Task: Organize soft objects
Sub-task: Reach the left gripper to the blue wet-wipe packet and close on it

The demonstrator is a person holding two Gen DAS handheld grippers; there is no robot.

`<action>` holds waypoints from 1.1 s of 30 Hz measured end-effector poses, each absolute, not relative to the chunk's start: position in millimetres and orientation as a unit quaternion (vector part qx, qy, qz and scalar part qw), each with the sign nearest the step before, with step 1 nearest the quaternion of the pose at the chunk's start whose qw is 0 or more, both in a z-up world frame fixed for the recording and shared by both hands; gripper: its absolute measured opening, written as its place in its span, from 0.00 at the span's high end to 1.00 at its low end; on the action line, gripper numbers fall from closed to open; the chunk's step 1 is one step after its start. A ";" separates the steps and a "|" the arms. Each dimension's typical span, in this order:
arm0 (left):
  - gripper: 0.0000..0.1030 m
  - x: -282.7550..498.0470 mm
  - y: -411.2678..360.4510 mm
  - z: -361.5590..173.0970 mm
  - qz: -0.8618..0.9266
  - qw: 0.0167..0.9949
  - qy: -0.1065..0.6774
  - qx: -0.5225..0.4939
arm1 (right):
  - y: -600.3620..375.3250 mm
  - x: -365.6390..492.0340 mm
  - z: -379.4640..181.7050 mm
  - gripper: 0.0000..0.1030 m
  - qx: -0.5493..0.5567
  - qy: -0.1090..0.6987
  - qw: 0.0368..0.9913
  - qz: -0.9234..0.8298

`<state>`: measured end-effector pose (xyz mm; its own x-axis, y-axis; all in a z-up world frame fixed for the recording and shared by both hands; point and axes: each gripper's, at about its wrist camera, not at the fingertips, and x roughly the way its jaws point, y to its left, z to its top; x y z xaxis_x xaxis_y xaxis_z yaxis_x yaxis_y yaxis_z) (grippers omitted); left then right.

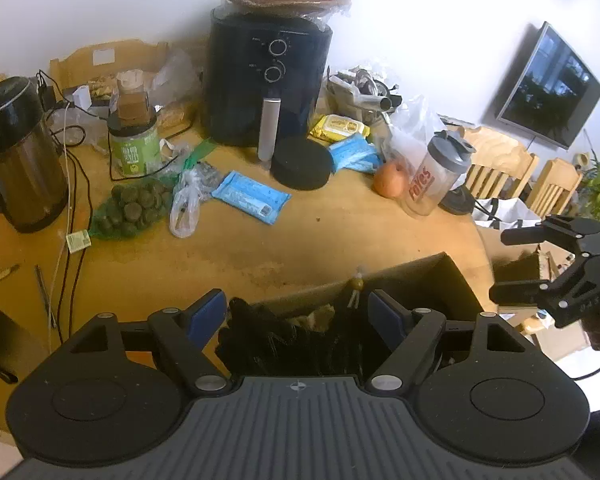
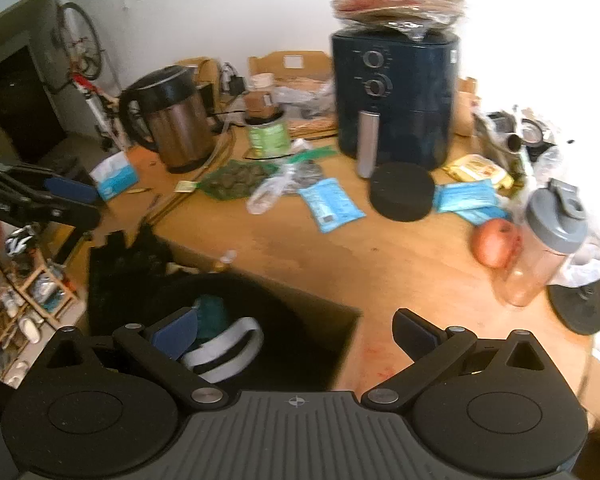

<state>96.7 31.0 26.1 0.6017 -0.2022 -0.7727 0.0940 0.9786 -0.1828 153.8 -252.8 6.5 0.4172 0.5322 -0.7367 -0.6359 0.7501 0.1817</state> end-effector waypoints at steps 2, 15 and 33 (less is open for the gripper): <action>0.24 100.7 32.1 26.6 -0.082 0.894 0.437 -0.060 | -255.5 159.0 4.9 0.00 -0.067 0.415 0.843 0.336; 0.24 133.3 48.8 25.8 -0.080 0.902 0.422 -0.052 | -270.8 196.3 1.4 0.00 -0.058 0.426 0.853 0.297; 0.24 218.1 59.1 14.9 -0.102 0.906 0.411 0.003 | -286.8 251.0 12.7 0.00 -0.032 0.421 0.875 0.236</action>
